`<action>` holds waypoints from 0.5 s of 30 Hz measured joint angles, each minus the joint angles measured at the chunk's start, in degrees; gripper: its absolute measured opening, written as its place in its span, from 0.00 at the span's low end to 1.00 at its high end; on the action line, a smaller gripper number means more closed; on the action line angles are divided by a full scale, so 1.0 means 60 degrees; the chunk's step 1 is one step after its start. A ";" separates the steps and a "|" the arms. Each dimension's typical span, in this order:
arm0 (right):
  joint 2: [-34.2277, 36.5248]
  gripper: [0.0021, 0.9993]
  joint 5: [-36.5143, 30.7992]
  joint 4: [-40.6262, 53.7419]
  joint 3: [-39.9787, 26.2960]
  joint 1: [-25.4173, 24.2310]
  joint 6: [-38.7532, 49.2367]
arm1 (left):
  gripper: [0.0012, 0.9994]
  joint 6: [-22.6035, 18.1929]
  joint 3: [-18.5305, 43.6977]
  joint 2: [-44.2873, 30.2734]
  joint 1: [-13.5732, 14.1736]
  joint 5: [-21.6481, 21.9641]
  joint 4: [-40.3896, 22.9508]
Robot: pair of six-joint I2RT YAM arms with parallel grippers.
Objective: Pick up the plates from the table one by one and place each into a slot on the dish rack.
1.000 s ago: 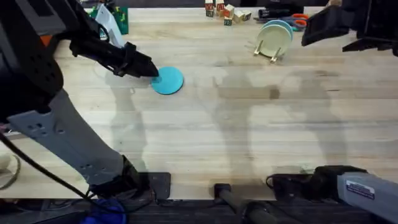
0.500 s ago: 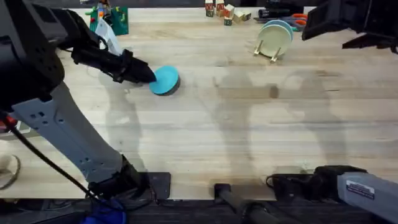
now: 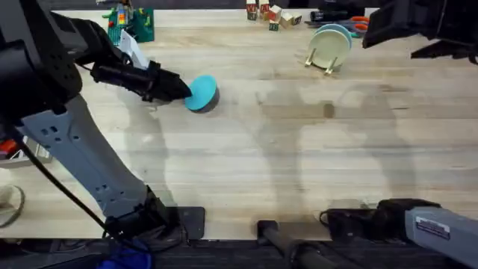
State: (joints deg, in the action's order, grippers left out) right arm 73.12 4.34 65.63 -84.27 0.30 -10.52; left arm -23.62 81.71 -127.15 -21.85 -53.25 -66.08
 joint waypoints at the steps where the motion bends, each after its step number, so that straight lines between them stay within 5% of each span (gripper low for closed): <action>1: 0.0000 1.00 0.0000 0.0000 0.0000 0.0000 0.0000 | 0.04 0.0000 0.0000 0.0000 0.0000 0.0000 0.0000; 15: 0.0000 1.00 0.0195 -0.0062 0.0000 0.0002 -0.0136 | 0.04 0.0000 0.0000 0.0002 0.0000 0.0000 0.0000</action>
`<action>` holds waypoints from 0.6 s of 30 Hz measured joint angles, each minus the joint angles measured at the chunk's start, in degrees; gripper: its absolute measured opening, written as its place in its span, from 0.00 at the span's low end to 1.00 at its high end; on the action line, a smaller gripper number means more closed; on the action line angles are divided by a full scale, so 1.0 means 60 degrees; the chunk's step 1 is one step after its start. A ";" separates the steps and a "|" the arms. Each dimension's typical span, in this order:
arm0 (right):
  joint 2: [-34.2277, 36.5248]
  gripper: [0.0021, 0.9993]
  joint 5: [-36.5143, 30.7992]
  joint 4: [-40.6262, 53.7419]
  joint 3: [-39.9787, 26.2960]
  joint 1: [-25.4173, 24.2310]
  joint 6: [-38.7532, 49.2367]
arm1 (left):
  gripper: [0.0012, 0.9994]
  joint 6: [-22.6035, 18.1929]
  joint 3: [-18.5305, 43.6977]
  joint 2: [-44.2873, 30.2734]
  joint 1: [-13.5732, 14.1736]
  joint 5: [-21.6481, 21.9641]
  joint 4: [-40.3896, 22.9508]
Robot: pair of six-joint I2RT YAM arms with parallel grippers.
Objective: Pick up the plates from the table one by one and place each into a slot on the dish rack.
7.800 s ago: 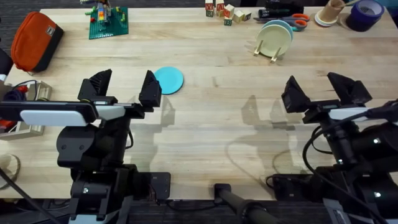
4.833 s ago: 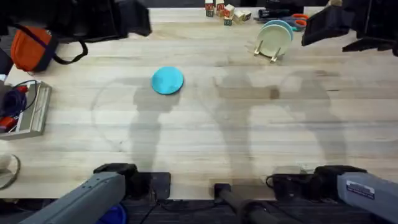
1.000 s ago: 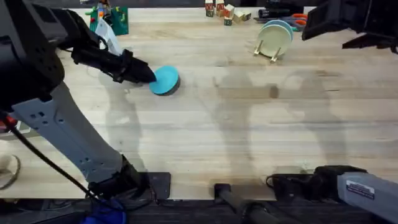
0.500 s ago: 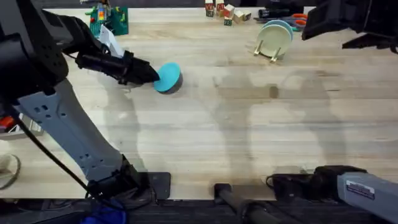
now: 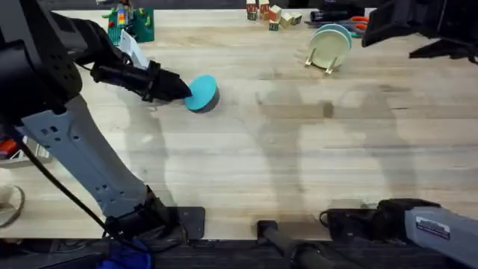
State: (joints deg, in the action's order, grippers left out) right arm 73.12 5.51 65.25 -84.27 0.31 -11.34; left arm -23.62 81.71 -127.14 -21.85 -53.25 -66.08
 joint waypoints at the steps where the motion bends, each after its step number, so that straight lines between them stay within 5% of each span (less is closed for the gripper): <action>1: 0.0000 0.99 0.0136 -0.0078 0.0000 0.0005 0.0040 | 0.04 0.0000 0.0000 0.0001 0.0000 -0.0003 0.0000; 18: 0.0000 1.00 0.2807 -0.0710 -0.0004 0.1222 0.0362 | 0.04 0.0000 0.0000 -0.0002 0.0000 -0.0011 0.0000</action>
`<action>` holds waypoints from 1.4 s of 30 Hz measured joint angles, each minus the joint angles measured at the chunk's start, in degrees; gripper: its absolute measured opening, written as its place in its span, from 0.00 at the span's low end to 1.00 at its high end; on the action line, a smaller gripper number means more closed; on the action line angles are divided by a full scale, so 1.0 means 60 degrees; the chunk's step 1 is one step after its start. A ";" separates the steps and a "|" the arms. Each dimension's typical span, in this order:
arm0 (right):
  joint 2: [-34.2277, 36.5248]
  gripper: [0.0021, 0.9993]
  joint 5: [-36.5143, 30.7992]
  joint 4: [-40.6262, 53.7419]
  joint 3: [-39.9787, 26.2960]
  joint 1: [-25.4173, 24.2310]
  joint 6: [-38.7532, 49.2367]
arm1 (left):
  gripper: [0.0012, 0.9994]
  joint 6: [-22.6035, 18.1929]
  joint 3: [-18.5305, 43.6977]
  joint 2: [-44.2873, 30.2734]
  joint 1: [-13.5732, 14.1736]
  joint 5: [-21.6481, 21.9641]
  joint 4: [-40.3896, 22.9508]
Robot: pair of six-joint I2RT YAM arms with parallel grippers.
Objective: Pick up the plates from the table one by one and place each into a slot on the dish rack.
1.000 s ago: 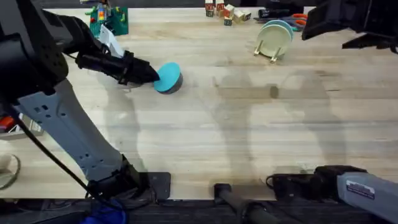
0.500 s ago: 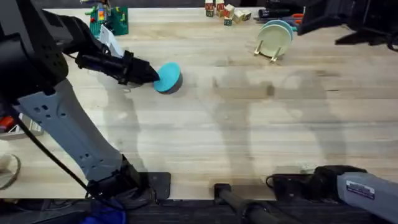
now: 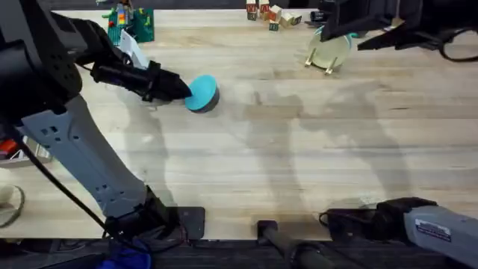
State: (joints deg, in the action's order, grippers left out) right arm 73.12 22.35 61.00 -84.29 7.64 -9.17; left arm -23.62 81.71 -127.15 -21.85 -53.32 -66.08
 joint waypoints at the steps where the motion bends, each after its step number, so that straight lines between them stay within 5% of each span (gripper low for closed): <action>1: 0.0000 0.99 0.0031 -0.0133 0.0004 0.0003 -0.0167 | 0.04 0.0000 0.0000 0.0003 0.0000 -0.0002 0.0000; 7: 0.0139 1.00 0.0153 -0.0377 -0.0019 0.0307 -0.1430 | 0.04 0.0000 0.0000 0.0003 0.0000 -0.0003 0.0000; 23: 0.3337 0.99 0.0222 -0.2176 -0.0044 0.3694 -0.2627 | 0.04 0.0000 0.0000 0.0003 0.0000 -0.0003 -0.0007; 29: 0.4758 1.00 0.0243 -0.3240 -0.0044 0.4268 -0.3957 | 0.04 0.0000 0.0000 0.0002 0.0000 -0.0003 -0.0005; 42: 0.5742 0.99 0.0247 -0.5061 -0.0044 0.4506 -0.4926 | 0.04 0.0000 0.0000 0.0003 0.0000 -0.0003 -0.0004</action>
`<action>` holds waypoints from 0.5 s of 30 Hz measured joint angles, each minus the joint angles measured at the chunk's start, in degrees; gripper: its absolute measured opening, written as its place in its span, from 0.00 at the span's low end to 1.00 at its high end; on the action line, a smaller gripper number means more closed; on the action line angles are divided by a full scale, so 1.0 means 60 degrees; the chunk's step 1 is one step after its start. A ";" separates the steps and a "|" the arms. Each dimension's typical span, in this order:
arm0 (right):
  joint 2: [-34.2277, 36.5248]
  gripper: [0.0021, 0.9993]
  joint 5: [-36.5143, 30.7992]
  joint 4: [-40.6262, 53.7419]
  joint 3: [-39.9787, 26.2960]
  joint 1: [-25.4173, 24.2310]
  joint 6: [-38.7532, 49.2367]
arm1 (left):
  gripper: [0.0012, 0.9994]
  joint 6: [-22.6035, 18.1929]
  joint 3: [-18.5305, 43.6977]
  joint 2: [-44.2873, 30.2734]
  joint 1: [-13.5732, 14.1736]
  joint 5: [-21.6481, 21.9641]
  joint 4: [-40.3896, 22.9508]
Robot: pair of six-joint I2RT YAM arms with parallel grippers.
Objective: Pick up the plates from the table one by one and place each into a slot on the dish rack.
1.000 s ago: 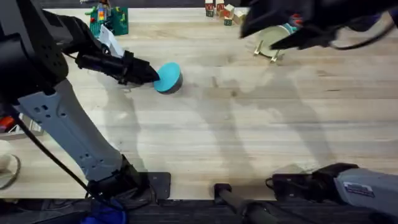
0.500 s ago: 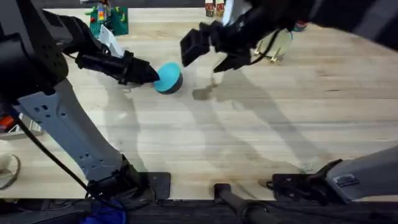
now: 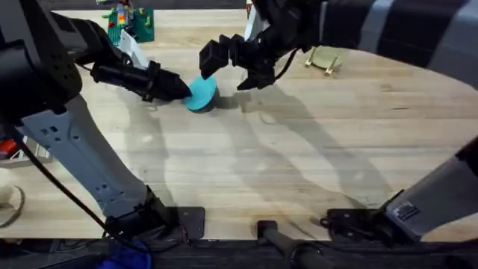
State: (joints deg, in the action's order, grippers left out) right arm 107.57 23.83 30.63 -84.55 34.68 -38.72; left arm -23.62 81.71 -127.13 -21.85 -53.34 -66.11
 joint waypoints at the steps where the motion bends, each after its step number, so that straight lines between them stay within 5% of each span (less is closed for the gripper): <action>1: 0.0093 0.99 -0.0004 -0.0115 0.0000 0.0007 -0.0093 | 0.04 0.0000 0.0000 -0.0004 0.0000 0.0000 0.0000; 15: 0.1181 0.99 -0.0002 -0.1391 -0.0004 0.0713 -0.0986 | 0.04 0.0000 0.0000 0.0000 0.0000 0.0000 0.0000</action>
State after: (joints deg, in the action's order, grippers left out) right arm 114.66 23.82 22.28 -84.58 38.95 -44.64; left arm -23.62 81.71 -127.13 -21.85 -53.34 -66.11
